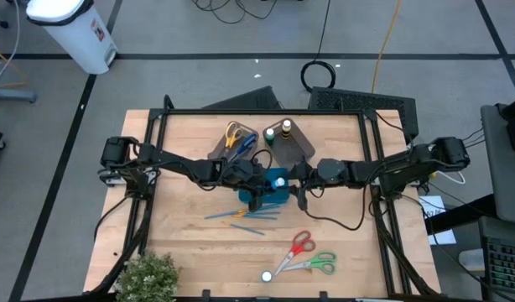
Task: Pick & Place Paint Supplies
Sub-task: Put the blue paint bottle into the right black bin
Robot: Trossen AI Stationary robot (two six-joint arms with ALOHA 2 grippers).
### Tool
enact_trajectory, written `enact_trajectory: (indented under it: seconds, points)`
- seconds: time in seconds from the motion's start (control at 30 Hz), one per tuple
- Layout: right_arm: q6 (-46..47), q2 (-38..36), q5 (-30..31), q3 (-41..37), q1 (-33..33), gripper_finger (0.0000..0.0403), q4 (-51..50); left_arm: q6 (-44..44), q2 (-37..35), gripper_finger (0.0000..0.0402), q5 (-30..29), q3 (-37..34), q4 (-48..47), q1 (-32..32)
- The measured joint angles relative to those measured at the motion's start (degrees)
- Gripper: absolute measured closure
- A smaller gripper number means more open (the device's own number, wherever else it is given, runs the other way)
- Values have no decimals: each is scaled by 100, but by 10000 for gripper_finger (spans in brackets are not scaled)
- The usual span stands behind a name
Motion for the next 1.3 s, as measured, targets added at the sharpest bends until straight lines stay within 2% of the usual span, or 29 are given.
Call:
enact_trajectory:
  seconds: [0.2, 0.53, 0.67, 0.87, 0.97, 1.13, 1.2, 1.3]
  points:
    - [-2, -145, 6, -2, 0, 284, -73, 4, -8, 294, -2, 7, 26, 1]
    - [-156, -223, 15, 0, -22, 294, -178, -28, -4, 289, -194, -2, 233, 7]
    - [-312, -368, 46, -2, -56, 296, -278, -265, -6, 254, -217, -3, 467, -8]
    - [-331, -858, 60, -2, -343, 296, -1004, -264, -336, 168, -266, 2, 871, -17]
    - [-442, -1201, 626, -11, -429, 296, -1508, -251, -542, 135, -419, 11, 877, -35]
    - [-757, -1657, 2411, -7, -506, 296, -2403, -259, -623, 100, -514, 12, 909, -24]
    - [-760, -1729, 2945, -9, -582, 296, -2722, -241, -610, 94, -511, 11, 905, -26]
    - [-720, -1730, 3009, -7, -796, 296, -3031, -240, -572, 90, -555, 12, 887, -31]
